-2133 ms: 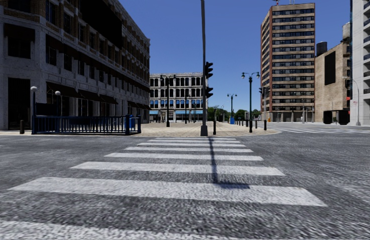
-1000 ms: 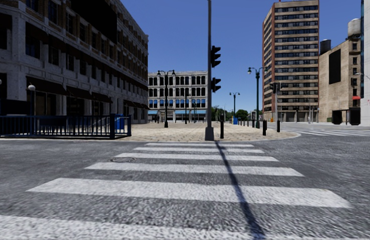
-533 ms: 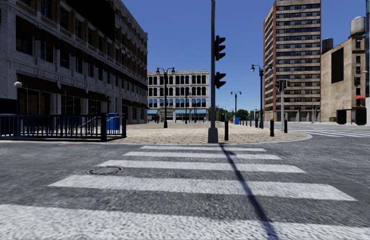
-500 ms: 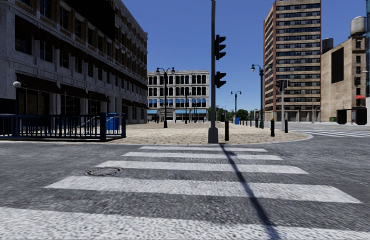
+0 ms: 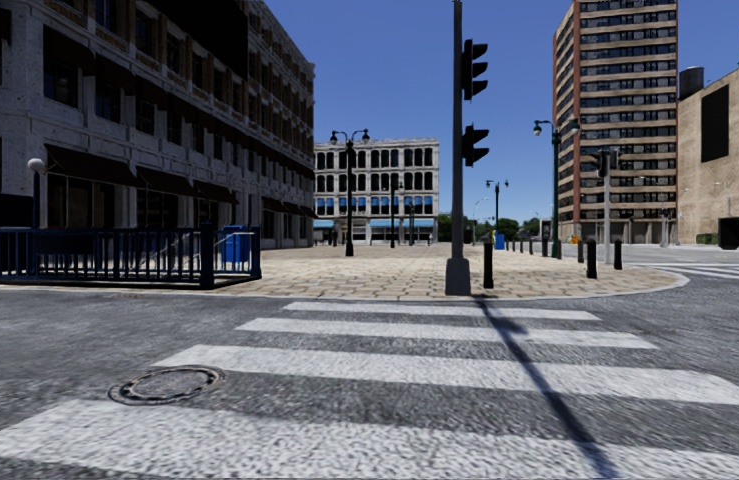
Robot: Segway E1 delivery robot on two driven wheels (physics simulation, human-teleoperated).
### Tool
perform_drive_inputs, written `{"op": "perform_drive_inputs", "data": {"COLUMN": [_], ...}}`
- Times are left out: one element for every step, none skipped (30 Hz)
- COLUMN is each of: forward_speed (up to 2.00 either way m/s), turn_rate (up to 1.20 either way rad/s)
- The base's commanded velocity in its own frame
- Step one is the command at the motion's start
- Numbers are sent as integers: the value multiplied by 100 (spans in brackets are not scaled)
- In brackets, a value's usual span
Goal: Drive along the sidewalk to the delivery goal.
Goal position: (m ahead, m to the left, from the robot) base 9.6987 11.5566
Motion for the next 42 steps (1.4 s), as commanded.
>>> {"op": "perform_drive_inputs", "data": {"forward_speed": [177,177,177,177,177,177,177,177,177,177,177,177,177,177,177,177,177,177,177,177,177,177,177,177,177,177,177,177,177,177,177,177,177,177,177,177,177,177,177,177,177,177], "turn_rate": [0,0,0,0,0,0,0,0,0,0,0,0,0,0,0,0,10,10,31,50,57,58,58,40,3,0,0,0,0,0,0,0,0,0,0,0,0,0,0,0,0,0]}}
